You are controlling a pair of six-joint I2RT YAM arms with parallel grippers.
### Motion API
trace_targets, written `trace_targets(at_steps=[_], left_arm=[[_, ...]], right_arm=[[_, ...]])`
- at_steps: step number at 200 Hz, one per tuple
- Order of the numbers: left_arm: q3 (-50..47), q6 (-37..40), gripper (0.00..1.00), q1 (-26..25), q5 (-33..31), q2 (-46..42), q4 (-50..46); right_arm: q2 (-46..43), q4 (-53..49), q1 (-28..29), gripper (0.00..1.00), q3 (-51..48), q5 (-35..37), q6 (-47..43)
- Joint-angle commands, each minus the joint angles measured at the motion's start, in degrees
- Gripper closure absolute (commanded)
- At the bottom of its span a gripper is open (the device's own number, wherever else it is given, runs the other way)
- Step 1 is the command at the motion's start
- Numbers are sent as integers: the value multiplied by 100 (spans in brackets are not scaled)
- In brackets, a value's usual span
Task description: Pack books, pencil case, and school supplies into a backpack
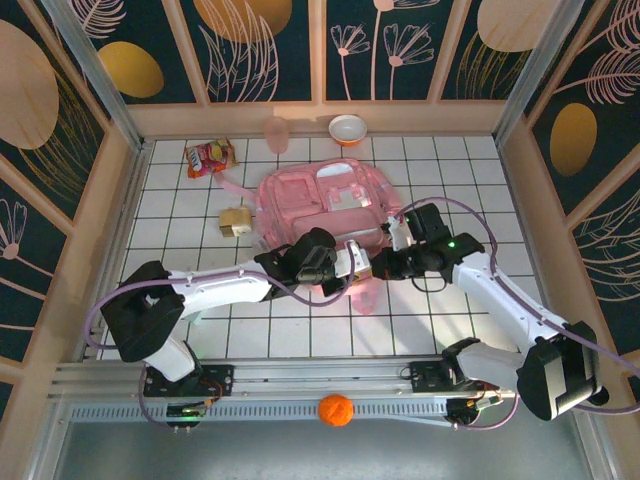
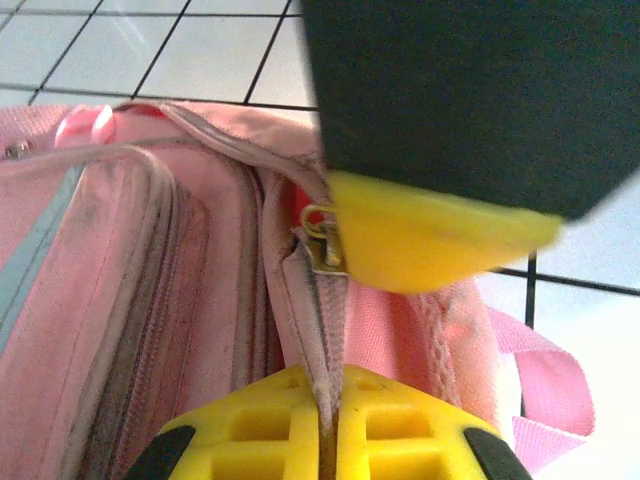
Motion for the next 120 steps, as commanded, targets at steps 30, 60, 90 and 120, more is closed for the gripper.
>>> trace_targets(at_steps=[30,60,90,120], left_arm=[[-809,1093,100,630,1046,-1329,-646],[-1328,1559,100,834,1012,-1866,-643],[-1133,1342,86,848,1205,-1755,-690],[-546,478,45,774,1513,-1361,-386]], right_arm=[[-163,107,-821,100,-40,183,86],[-225,582,-473,100,-95,-188,220],[-246,862,284,100,22,-188,259],[-117,861,557,100,32,-100,349]])
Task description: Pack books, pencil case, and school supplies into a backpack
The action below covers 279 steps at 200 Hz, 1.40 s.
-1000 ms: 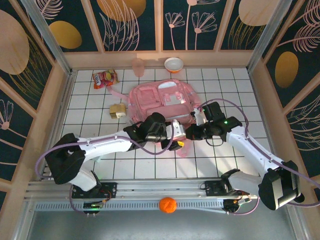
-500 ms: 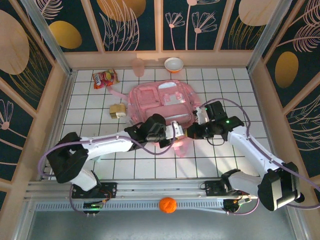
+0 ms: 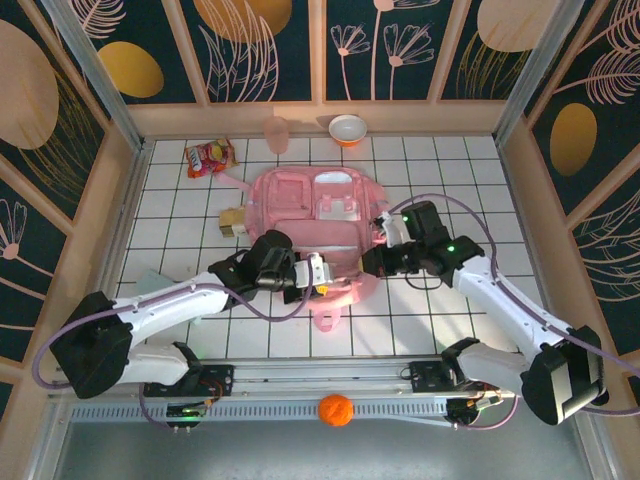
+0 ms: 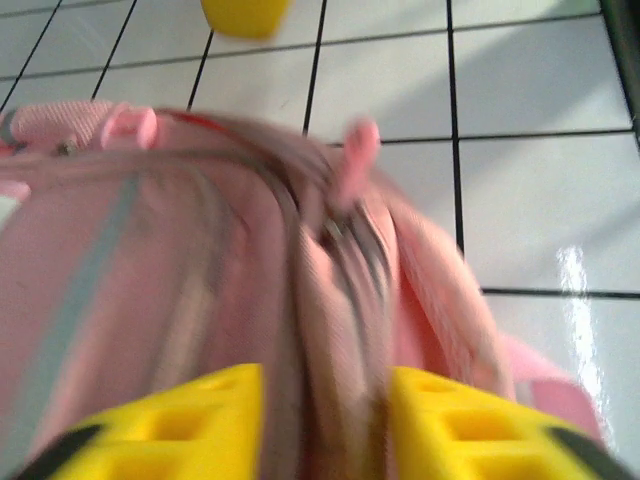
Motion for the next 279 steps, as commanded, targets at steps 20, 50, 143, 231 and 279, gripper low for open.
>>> trace_targets(at_steps=[20,50,143,231,279], left_arm=[[747,-559,37,-136,-25,397,405],[922,43,25,-239,-49,808,-396],[1007,-200,16,-337,-356,1139,-596],[841,-223,38,-337,-614,1569,-885],[717,-211,94,-339,-243,1340,-679]], right_arm=[[92,-159,110,100,68,708,286],[87,-324,92,86,20,866,458],[128,-229,109,70,-249,656,1025],[293,-88,109,70,-318,418,1187],[391,-53,65,69,-487,141,1712]])
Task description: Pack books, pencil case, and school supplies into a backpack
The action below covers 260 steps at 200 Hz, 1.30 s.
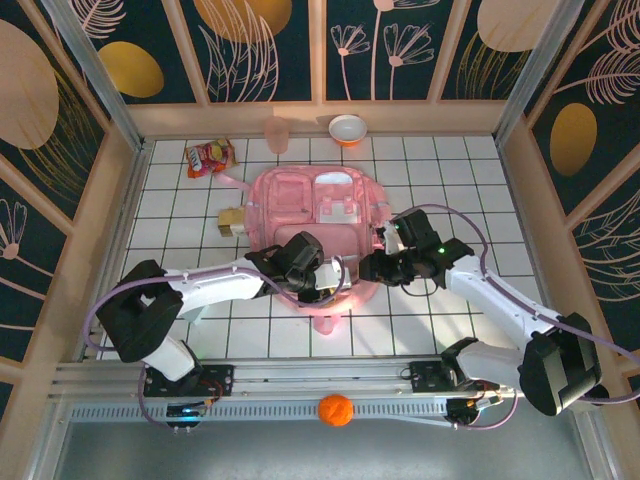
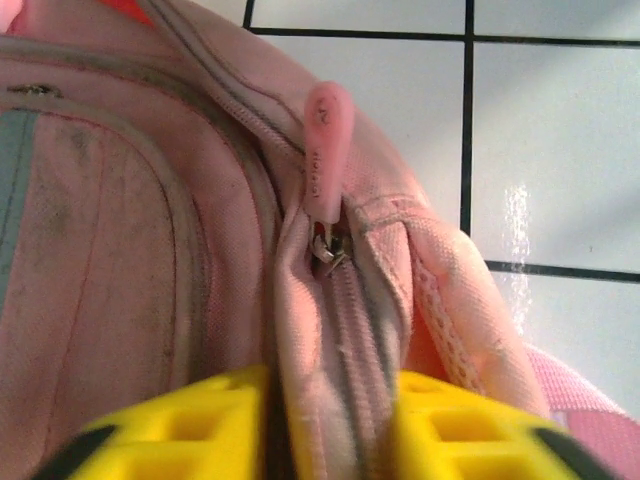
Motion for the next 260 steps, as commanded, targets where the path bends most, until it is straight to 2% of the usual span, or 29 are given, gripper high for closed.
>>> trace_targets(at_steps=[1,9,38,92,127,180,224,260], left_arm=[[-70,2,95,-4,189,-218,-23],[-146,6,100,-4,254,-323,105],[-387,-31,100,-4,301,-547,547],[-391,13,100,-1,314,-520,600],[-379,13,100,-11,354,-517,669],[-371,22,100,-4,408,-565,758],[-364,48,100,-4,439,-599,774],[-403,66,100,-2,426,-679,819]], right_arm=[[92,52,-20,69,-192,-272,459],[95,129,-20,69,-259,-291,727],[-34,612,-20,66,-512,-394,1740],[-319,1539,39,60,-1023,-467,2852],[-367,1702,169,59,-1055,-414,3160],[-46,1679,315,64,-945,-411,3159],[195,1577,323,70,-876,-257,3069],[246,1458,299,92,-768,-77,2878]])
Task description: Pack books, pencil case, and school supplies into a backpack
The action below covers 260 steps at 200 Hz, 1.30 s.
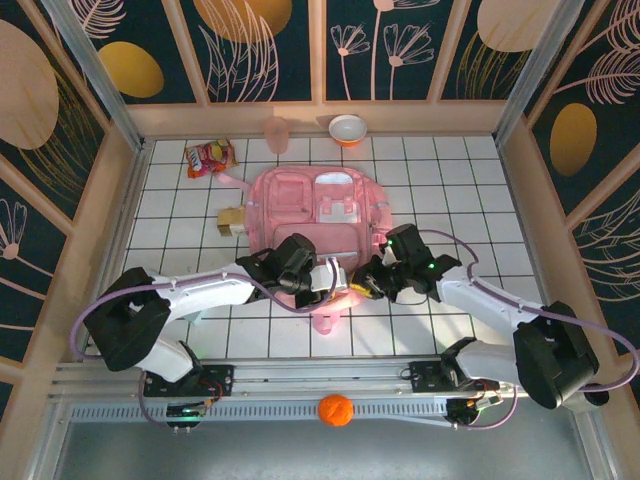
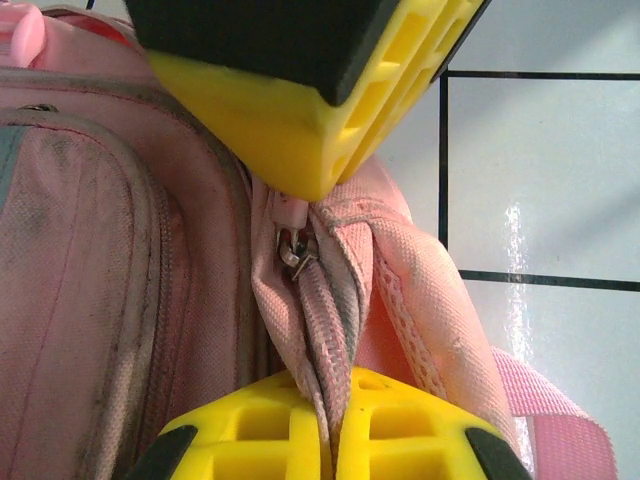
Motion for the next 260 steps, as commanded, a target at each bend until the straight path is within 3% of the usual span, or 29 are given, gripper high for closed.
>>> trace_targets(at_steps=[1,18,54,117,206,260], left_arm=[[-27,92,100,6,248,-245,446],[-160,109,100,19,188,-293,485],[-345,94,100,140,167,-478,493],[-433,-148,100,365,708,-1006,639],[-309,259,100,509,682,-1667,161],[41,254,100,502,916,-2144,68]], right_arm=[[40,-176,13,92,232,234,-141],[-54,-444,-91,100,358,270,-422],[-431,-999,-680,100,454,122,-1129],[-538,-463,-1317,100,467,-425,-2549],[-767,-604,-2541,100,935,-558,-4323],[55,466,-3606,100,831,-524,-4022]])
